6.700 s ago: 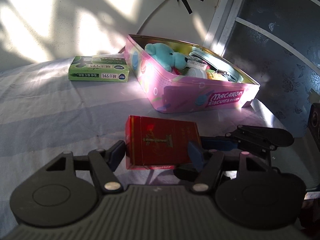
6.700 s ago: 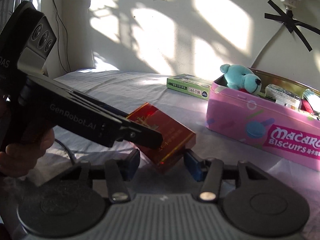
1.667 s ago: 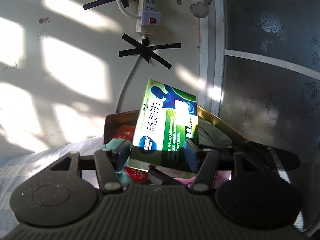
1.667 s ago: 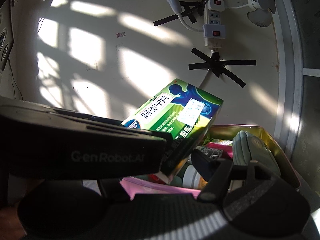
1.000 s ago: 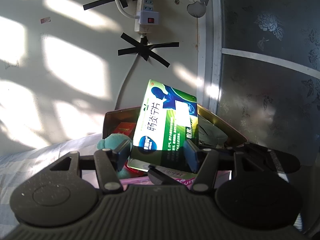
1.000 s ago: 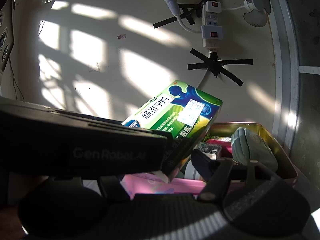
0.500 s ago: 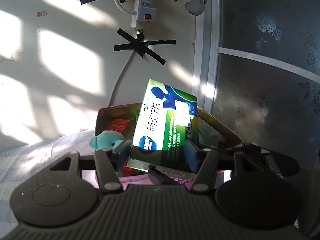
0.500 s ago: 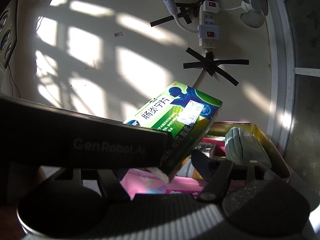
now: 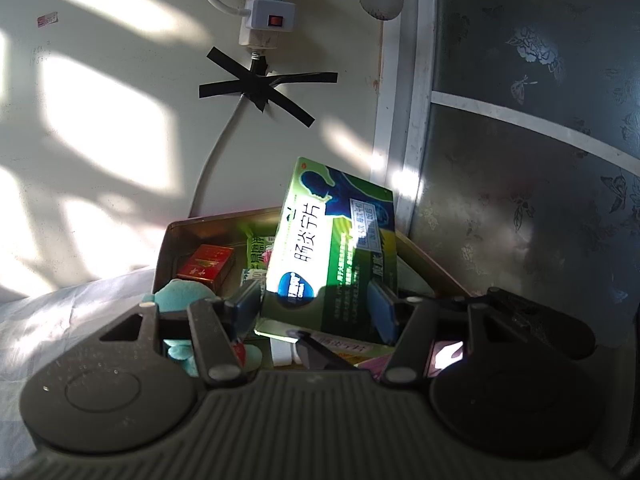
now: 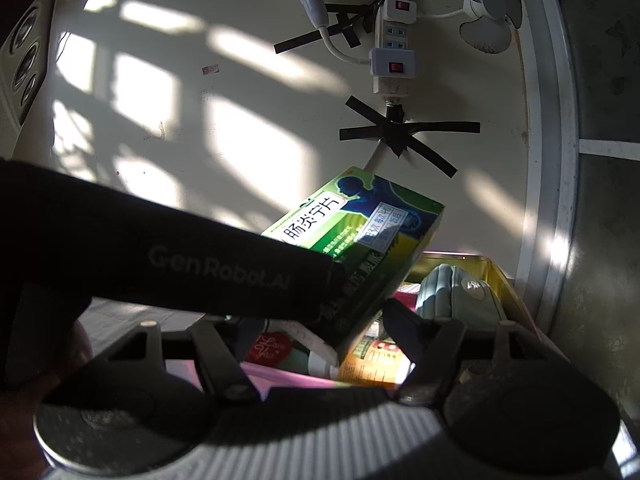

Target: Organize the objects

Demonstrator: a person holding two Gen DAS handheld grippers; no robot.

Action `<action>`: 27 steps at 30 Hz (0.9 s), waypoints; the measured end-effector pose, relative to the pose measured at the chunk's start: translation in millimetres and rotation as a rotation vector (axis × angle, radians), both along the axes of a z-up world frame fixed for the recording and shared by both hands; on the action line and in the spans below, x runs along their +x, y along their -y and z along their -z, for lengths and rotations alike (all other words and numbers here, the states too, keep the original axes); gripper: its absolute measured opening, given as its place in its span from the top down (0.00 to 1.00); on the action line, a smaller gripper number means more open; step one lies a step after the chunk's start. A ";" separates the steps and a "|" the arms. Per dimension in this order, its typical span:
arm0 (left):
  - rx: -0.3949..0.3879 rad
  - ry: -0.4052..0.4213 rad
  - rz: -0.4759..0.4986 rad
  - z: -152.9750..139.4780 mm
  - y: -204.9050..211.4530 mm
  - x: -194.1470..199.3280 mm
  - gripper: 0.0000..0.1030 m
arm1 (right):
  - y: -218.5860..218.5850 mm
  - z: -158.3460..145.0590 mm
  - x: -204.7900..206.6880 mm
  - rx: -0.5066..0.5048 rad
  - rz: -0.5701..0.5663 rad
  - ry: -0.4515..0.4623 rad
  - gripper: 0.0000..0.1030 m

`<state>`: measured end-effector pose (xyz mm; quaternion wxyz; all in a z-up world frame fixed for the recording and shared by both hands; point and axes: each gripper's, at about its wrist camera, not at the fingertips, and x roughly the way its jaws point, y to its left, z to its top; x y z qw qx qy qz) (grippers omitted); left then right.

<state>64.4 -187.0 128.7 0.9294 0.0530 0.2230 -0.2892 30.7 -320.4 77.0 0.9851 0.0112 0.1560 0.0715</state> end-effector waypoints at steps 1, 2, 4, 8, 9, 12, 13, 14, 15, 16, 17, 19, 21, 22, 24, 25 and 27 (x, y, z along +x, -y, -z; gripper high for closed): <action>-0.003 -0.004 0.003 -1.0 3.2 4.1 0.41 | 3.0 -1.0 3.9 0.000 0.004 0.000 0.35; -0.007 -0.009 0.004 -2.1 6.7 8.2 0.41 | 6.1 -1.9 7.6 0.001 0.008 0.001 0.35; -0.011 -0.015 0.006 -3.5 12.9 15.6 0.41 | 12.1 -3.7 15.0 0.000 0.014 0.001 0.35; 0.003 -0.028 0.001 -1.3 27.4 36.6 0.40 | 22.3 -2.2 35.9 -0.005 0.018 -0.018 0.34; 0.011 -0.026 -0.007 -0.5 31.4 43.7 0.40 | 24.4 -0.9 43.1 -0.001 0.018 -0.024 0.34; 0.083 0.014 -0.097 4.8 42.3 62.8 0.32 | 26.0 3.7 69.3 -0.036 0.066 -0.022 0.31; 0.098 0.015 -0.118 6.9 42.9 67.9 0.32 | 26.9 5.3 76.4 -0.041 0.075 -0.023 0.31; 0.101 0.006 -0.129 8.9 41.0 71.8 0.32 | 28.5 7.0 81.7 -0.035 0.075 -0.025 0.31; 0.096 -0.004 -0.134 11.0 37.7 73.7 0.32 | 30.0 8.7 84.7 -0.027 0.080 -0.027 0.31; 0.090 -0.008 -0.136 12.9 34.3 73.7 0.31 | 31.2 10.5 85.2 -0.021 0.081 -0.027 0.31; 0.092 -0.005 -0.142 14.6 31.2 72.5 0.30 | 32.0 12.9 84.4 -0.014 0.074 -0.029 0.31; 0.118 0.004 -0.159 17.3 28.4 69.0 0.30 | 31.3 19.5 80.6 -0.006 0.070 -0.038 0.31; 0.127 0.006 -0.169 18.6 24.5 64.9 0.30 | 29.1 24.2 74.0 -0.007 0.071 -0.043 0.31; 0.127 0.005 -0.174 18.8 21.9 62.2 0.30 | 28.5 24.9 70.0 -0.004 0.071 -0.043 0.31; 0.134 0.006 -0.185 18.9 17.1 56.7 0.30 | 27.6 24.7 59.8 0.004 0.071 -0.040 0.31; 0.137 0.008 -0.190 18.7 14.3 53.4 0.30 | 27.5 23.7 54.1 0.009 0.075 -0.036 0.31; 0.139 0.013 -0.199 18.4 7.1 45.3 0.30 | 27.8 21.9 42.0 0.023 0.082 -0.031 0.31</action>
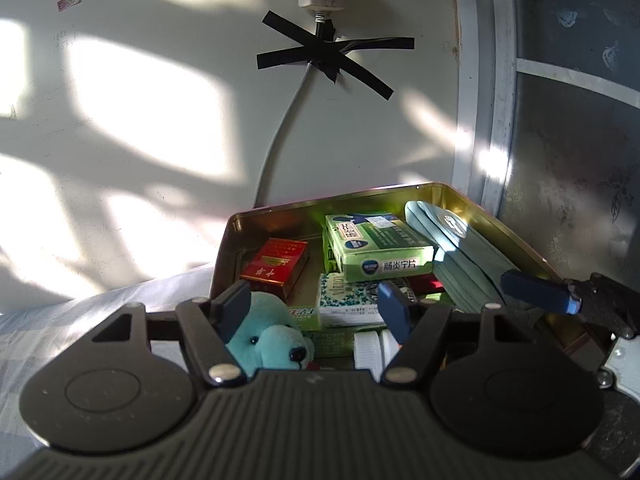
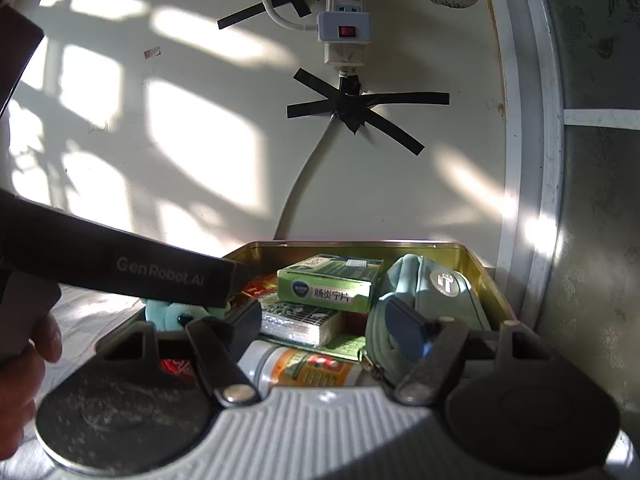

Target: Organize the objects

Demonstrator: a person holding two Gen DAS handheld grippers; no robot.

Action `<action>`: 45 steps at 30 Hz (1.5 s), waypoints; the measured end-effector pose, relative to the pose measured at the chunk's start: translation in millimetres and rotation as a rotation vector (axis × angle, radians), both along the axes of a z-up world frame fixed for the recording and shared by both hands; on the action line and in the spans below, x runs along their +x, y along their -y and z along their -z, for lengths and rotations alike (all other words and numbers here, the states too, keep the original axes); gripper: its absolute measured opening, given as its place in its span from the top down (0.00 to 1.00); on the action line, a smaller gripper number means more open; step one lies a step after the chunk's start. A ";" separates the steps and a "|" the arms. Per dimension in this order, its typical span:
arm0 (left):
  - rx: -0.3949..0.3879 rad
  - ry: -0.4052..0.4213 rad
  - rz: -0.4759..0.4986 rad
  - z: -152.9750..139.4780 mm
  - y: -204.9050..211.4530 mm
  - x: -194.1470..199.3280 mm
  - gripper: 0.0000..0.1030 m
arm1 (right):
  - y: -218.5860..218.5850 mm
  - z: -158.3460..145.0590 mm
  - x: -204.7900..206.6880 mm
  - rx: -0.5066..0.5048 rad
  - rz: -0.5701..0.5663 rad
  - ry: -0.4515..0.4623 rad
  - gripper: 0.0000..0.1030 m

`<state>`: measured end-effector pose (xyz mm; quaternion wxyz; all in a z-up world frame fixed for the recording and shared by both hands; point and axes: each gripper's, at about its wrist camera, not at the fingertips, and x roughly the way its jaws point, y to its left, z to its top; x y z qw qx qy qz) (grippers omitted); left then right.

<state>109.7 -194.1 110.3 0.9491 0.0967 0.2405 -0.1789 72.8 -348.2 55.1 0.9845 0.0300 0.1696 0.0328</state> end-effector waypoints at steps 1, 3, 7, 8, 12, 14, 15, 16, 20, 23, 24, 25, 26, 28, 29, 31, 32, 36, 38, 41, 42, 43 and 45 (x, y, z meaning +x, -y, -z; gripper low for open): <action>0.001 0.003 -0.006 -0.3 -3.9 -4.4 0.30 | 0.3 -0.7 -6.6 0.010 0.005 0.003 0.31; 0.001 0.002 -0.015 -0.6 -11.9 -13.0 0.30 | 1.0 -1.4 -18.1 0.030 0.016 0.003 0.31; 0.013 0.005 -0.034 1.2 -26.9 -32.1 0.28 | 1.4 -2.5 -43.0 0.072 0.050 0.006 0.31; 0.013 0.003 -0.037 1.8 -30.8 -36.4 0.26 | 1.4 -3.3 -49.3 0.087 0.059 0.008 0.31; 0.015 0.003 -0.054 4.9 -47.4 -56.3 0.19 | -1.8 -6.4 -72.9 0.135 0.081 0.016 0.25; 0.020 0.004 -0.063 6.8 -55.4 -65.4 0.17 | -5.3 -8.1 -82.3 0.156 0.082 0.018 0.24; 0.017 0.001 -0.067 7.8 -59.7 -69.9 0.14 | -7.2 -9.1 -86.2 0.166 0.081 0.018 0.24; 0.011 -0.003 -0.071 8.8 -63.9 -73.8 0.12 | -9.2 -10.4 -90.3 0.174 0.081 0.018 0.23; -0.006 -0.012 -0.085 11.7 -79.0 -86.8 0.11 | -19.3 -19.2 -103.0 0.186 0.069 0.027 0.21; -0.015 -0.018 -0.103 15.3 -89.9 -96.4 0.07 | -30.2 -24.5 -112.6 0.173 0.065 0.042 0.15; -0.017 -0.018 -0.110 16.8 -93.2 -99.3 0.07 | -33.7 -25.4 -115.2 0.169 0.064 0.044 0.11; -0.018 -0.019 -0.115 18.6 -96.6 -101.9 0.06 | -37.5 -25.8 -117.8 0.166 0.065 0.046 0.08; -0.020 -0.022 -0.120 20.3 -100.3 -104.5 0.06 | -41.4 -25.8 -120.4 0.163 0.066 0.047 0.07; -0.031 -0.029 -0.130 24.0 -107.0 -107.8 0.04 | -48.8 -24.7 -125.2 0.158 0.067 0.042 0.01; -0.037 -0.036 -0.141 27.2 -112.0 -111.0 0.02 | -51.7 -23.3 -128.0 0.159 0.069 0.041 0.00; -0.043 -0.044 -0.156 31.9 -118.5 -114.4 0.00 | -57.2 -20.1 -132.6 0.157 0.073 0.032 0.00; -0.045 -0.045 -0.165 35.3 -123.0 -117.3 0.00 | -59.2 -18.4 -134.1 0.158 0.074 0.026 0.00; -0.039 -0.061 -0.184 45.0 -133.0 -121.1 0.00 | -67.5 -9.1 -139.3 0.163 0.073 -0.002 0.00; -0.034 -0.069 -0.189 48.6 -135.1 -121.4 0.00 | -71.5 -5.2 -140.8 0.163 0.071 -0.011 0.00; -0.027 -0.073 -0.196 52.4 -136.9 -123.4 0.00 | -77.1 -2.6 -140.8 0.156 0.068 -0.022 0.00; -0.023 -0.072 -0.197 53.1 -137.5 -123.4 0.00 | -78.5 -2.3 -140.7 0.153 0.067 -0.023 0.00; -0.019 -0.070 -0.199 53.3 -137.9 -123.6 0.00 | -79.9 -2.3 -140.8 0.151 0.067 -0.024 0.00; -0.018 -0.062 -0.205 53.0 -139.6 -123.9 0.00 | -81.7 -3.2 -140.6 0.148 0.068 -0.023 0.00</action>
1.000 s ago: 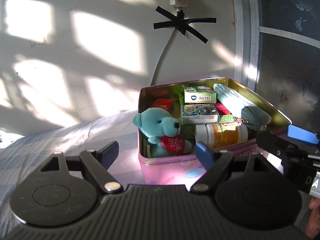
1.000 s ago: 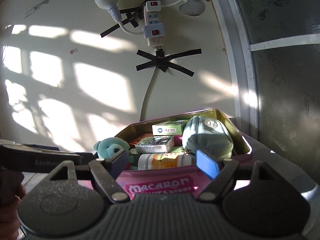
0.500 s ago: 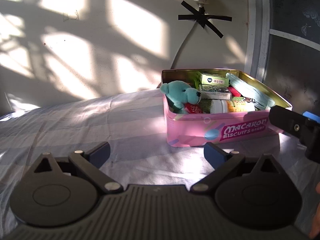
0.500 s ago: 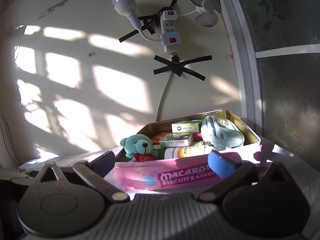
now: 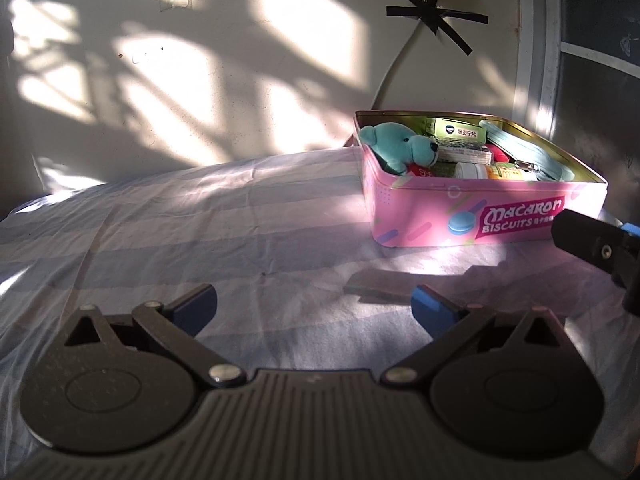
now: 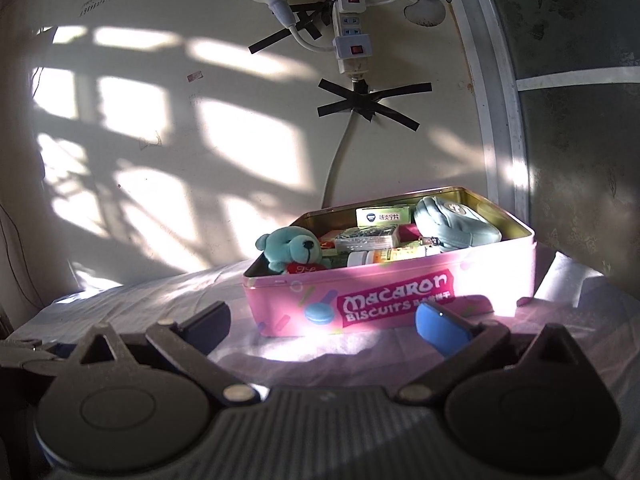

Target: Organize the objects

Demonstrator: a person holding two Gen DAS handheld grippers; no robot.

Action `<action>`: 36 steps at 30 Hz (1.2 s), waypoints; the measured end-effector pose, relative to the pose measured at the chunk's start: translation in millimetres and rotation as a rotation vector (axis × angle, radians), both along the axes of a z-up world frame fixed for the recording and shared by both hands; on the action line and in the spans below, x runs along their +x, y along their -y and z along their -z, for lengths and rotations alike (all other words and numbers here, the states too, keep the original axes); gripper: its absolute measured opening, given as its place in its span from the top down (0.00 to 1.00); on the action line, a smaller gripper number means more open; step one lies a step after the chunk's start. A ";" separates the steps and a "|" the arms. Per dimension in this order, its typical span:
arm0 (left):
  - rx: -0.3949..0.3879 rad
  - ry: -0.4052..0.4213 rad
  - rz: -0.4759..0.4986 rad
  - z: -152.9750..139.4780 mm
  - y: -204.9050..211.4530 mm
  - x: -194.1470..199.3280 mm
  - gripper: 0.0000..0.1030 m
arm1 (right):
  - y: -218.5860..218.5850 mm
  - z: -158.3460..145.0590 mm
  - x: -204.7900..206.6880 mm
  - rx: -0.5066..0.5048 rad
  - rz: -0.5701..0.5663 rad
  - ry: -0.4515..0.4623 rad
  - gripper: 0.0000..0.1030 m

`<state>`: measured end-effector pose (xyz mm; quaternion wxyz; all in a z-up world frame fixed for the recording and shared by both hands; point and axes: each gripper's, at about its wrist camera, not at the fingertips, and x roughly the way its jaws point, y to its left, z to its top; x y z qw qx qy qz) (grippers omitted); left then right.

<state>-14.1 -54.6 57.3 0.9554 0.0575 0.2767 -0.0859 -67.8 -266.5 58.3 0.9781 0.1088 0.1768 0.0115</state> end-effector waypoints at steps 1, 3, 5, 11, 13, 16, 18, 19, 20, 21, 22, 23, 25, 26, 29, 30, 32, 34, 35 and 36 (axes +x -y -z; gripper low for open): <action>0.000 0.002 -0.004 -0.2 -0.5 0.1 0.00 | -0.3 -0.5 -0.1 -0.001 0.000 0.002 0.00; -0.002 0.003 -0.014 -0.5 -2.4 0.6 0.00 | -1.0 -0.7 -0.1 -0.004 0.001 0.001 0.00; -0.008 0.003 -0.021 -0.5 -3.7 1.1 0.00 | -1.5 -0.4 0.1 -0.004 0.001 -0.002 0.00; -0.004 0.012 -0.045 -0.8 -4.8 0.4 0.00 | -0.7 0.7 0.9 0.001 -0.002 -0.007 0.00; 0.014 0.014 -0.056 -1.1 -3.1 0.3 0.00 | -0.5 0.9 1.1 0.000 -0.004 -0.007 0.00; 0.049 0.018 -0.068 -1.2 -0.5 -0.3 0.00 | -0.7 1.5 1.1 0.002 -0.005 -0.009 0.00; 0.046 0.018 -0.064 -1.6 -0.4 -1.7 0.00 | 0.2 1.8 0.7 0.005 -0.005 -0.010 0.00; 0.044 0.016 -0.060 -1.8 -0.8 -1.5 0.00 | 0.3 1.7 0.5 0.005 -0.005 -0.009 0.00; 0.045 0.013 -0.058 -1.9 -1.0 -1.3 0.00 | 0.4 1.6 0.4 0.005 -0.005 -0.009 0.00; 0.047 0.013 -0.058 -1.9 -0.8 -1.4 0.00 | 0.5 1.6 0.4 0.004 -0.005 -0.009 0.00; 0.052 0.014 -0.058 -1.9 -0.1 -1.8 0.00 | 0.8 1.7 0.2 0.004 -0.005 -0.009 0.00; 0.053 0.015 -0.058 -1.9 -0.1 -2.1 0.00 | 0.9 1.7 0.3 0.005 -0.006 -0.009 0.00; 0.053 0.013 -0.057 -1.9 0.3 -2.3 0.00 | 1.4 1.8 0.0 0.007 -0.006 -0.010 0.00; 0.052 0.009 -0.056 -1.9 1.1 -2.5 0.00 | 1.4 1.8 -0.2 0.008 -0.006 -0.010 0.00; 0.053 0.005 -0.055 -2.0 2.8 -3.9 0.00 | 1.2 1.7 -0.4 0.008 -0.006 -0.010 0.00; 0.053 0.005 -0.056 -2.0 3.1 -4.0 0.00 | 1.3 1.7 -1.0 0.008 -0.006 -0.008 0.00; 0.054 0.003 -0.055 -2.0 3.2 -4.1 0.00 | 1.8 1.8 -1.7 0.007 -0.007 -0.007 0.00; 0.052 -0.001 -0.052 -2.1 4.0 -4.8 0.00 | 1.6 1.7 -1.8 0.008 -0.007 -0.007 0.00; 0.051 -0.003 -0.051 -2.1 4.1 -5.1 0.00 | 1.6 1.7 -1.8 0.008 -0.007 -0.008 0.00; 0.050 -0.007 -0.052 -2.3 5.1 -5.7 0.00 | 1.5 1.7 -1.9 0.008 -0.007 -0.008 0.00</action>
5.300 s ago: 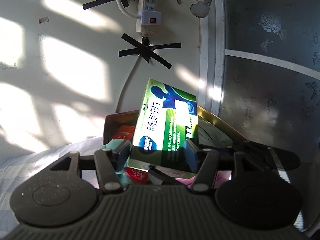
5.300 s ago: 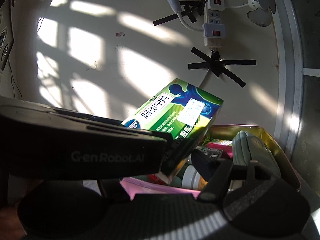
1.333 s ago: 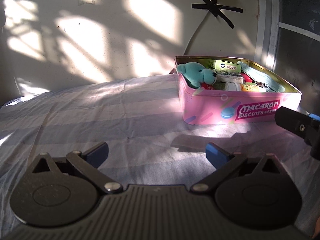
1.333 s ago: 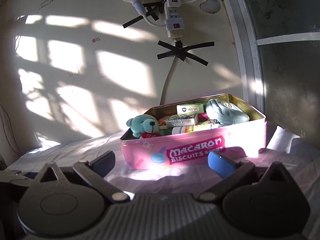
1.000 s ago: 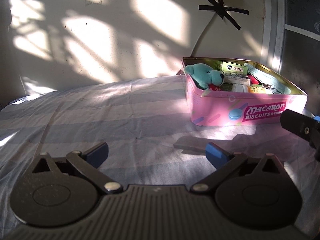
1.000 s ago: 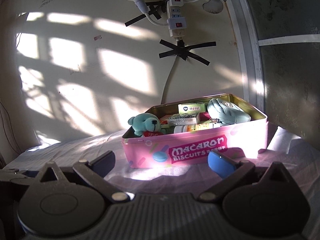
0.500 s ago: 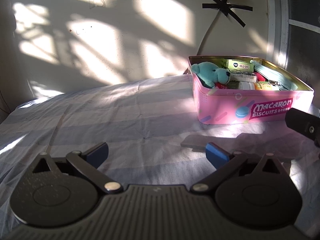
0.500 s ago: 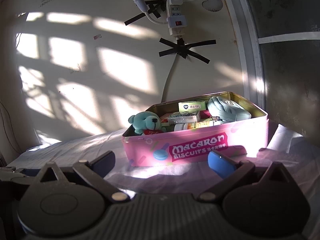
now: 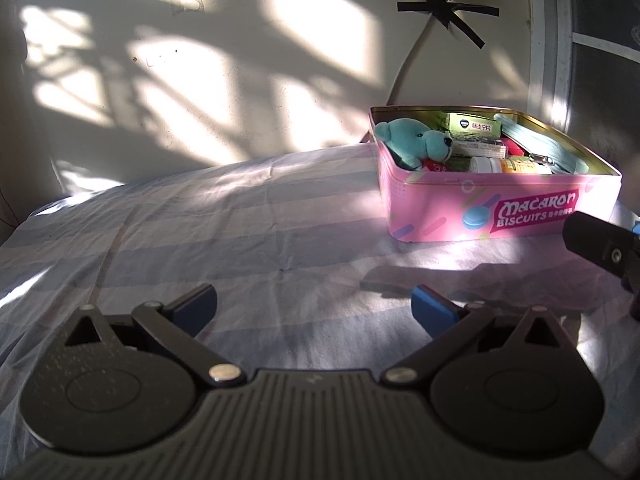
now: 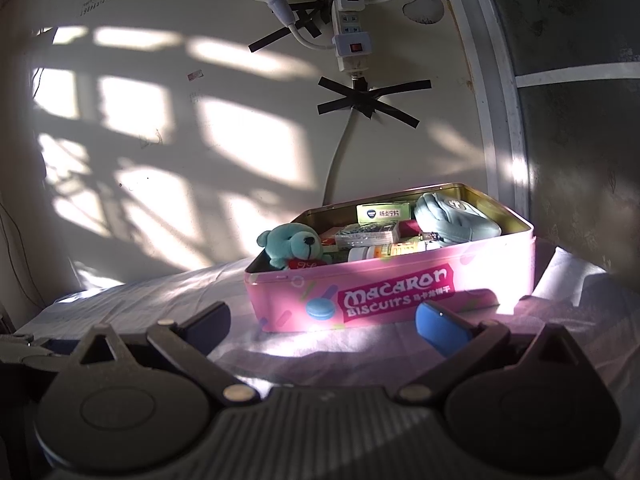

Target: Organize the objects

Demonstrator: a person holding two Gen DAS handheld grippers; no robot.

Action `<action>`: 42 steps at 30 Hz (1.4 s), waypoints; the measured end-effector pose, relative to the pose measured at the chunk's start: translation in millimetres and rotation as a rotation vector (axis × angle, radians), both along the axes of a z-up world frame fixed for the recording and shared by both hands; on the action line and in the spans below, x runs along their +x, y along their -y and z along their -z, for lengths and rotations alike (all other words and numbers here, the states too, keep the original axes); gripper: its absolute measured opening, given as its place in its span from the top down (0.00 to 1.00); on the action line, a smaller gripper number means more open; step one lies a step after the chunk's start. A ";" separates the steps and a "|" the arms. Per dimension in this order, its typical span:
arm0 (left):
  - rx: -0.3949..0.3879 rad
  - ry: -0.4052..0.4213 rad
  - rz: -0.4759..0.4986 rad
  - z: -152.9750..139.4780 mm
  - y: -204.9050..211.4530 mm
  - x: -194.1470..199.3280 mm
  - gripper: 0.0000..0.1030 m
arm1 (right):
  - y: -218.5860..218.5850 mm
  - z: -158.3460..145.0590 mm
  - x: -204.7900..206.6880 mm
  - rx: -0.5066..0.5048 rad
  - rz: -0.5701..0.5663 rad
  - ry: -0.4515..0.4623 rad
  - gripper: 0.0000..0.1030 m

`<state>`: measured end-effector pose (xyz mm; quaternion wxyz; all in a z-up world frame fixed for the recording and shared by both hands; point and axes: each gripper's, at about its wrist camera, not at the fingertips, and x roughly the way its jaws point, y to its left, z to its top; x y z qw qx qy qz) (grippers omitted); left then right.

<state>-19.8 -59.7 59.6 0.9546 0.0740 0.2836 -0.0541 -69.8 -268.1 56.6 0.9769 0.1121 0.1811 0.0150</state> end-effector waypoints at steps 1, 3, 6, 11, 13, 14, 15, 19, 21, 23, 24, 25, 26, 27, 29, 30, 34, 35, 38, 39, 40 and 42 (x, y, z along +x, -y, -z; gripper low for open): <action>0.000 -0.003 0.001 -0.1 0.1 -0.2 0.00 | 0.1 -0.2 0.1 0.000 0.000 0.000 0.00; -0.001 -0.007 0.003 -0.4 0.4 -0.1 0.00 | 0.0 -0.3 -0.6 0.002 0.000 0.001 0.00; -0.003 -0.011 0.003 -0.1 0.2 0.1 0.00 | 0.3 -0.2 0.0 0.001 -0.001 0.001 0.00; -0.004 -0.017 0.003 -0.2 0.2 0.5 0.00 | 0.4 -0.7 -0.9 0.001 0.000 0.001 0.00; -0.005 -0.019 0.003 0.0 0.3 0.6 0.00 | 0.5 -0.7 -0.8 0.001 -0.001 0.001 0.00; -0.005 -0.020 0.002 0.3 0.4 0.5 0.00 | 0.4 -0.7 -0.9 0.001 0.000 0.001 0.00; -0.005 -0.021 0.002 0.6 0.4 0.8 0.00 | 0.6 -0.6 -0.7 0.001 -0.001 0.001 0.00; -0.006 -0.024 0.003 0.9 0.1 1.3 0.00 | 0.1 -0.8 -0.7 0.000 -0.001 0.001 0.00; -0.006 -0.025 0.002 0.9 0.3 1.4 0.00 | -0.2 -0.7 -0.8 0.000 0.000 0.001 0.00; -0.007 -0.026 0.000 1.1 0.7 1.1 0.00 | -0.2 -0.7 -0.8 0.001 0.000 0.000 0.00; -0.008 -0.027 -0.001 1.3 0.5 1.2 0.00 | -0.2 -0.7 -0.8 0.001 0.000 0.000 0.00; -0.008 -0.029 -0.001 1.5 0.4 1.3 0.00 | -0.1 -0.7 -0.7 0.001 0.000 0.000 0.00; -0.009 -0.032 -0.001 1.8 0.4 1.5 0.00 | 0.0 -0.7 -0.7 0.001 0.000 0.000 0.00; -0.010 -0.034 -0.003 2.0 0.5 1.8 0.00 | 0.1 -0.8 -0.7 0.001 0.000 0.000 0.00; -0.013 -0.039 -0.005 2.6 0.7 2.1 0.00 | -0.1 0.0 -0.9 0.002 0.000 -0.002 0.00; -0.013 -0.041 -0.005 2.8 0.6 2.5 0.00 | -0.1 0.0 -1.0 0.001 0.000 -0.001 0.00; -0.015 -0.045 -0.008 3.5 0.2 2.8 0.00 | 0.2 -0.2 -0.8 0.002 0.000 -0.002 0.00; -0.015 -0.046 -0.009 3.5 0.4 2.9 0.00 | 0.2 -0.2 -0.7 0.002 0.000 -0.002 0.00; -0.016 -0.050 -0.011 3.9 0.9 3.3 0.00 | 0.5 0.4 -1.1 0.003 0.000 -0.003 0.00; -0.016 -0.052 -0.012 4.0 0.7 3.4 0.00 | 0.5 0.9 -1.2 0.003 0.000 -0.003 0.00; -0.017 -0.053 -0.012 4.2 0.8 3.5 0.00 | 0.6 0.9 -1.2 0.003 0.000 -0.003 0.00; -0.018 -0.056 -0.011 4.5 0.0 4.0 0.00 | 0.6 0.9 -1.2 0.003 0.000 -0.003 0.00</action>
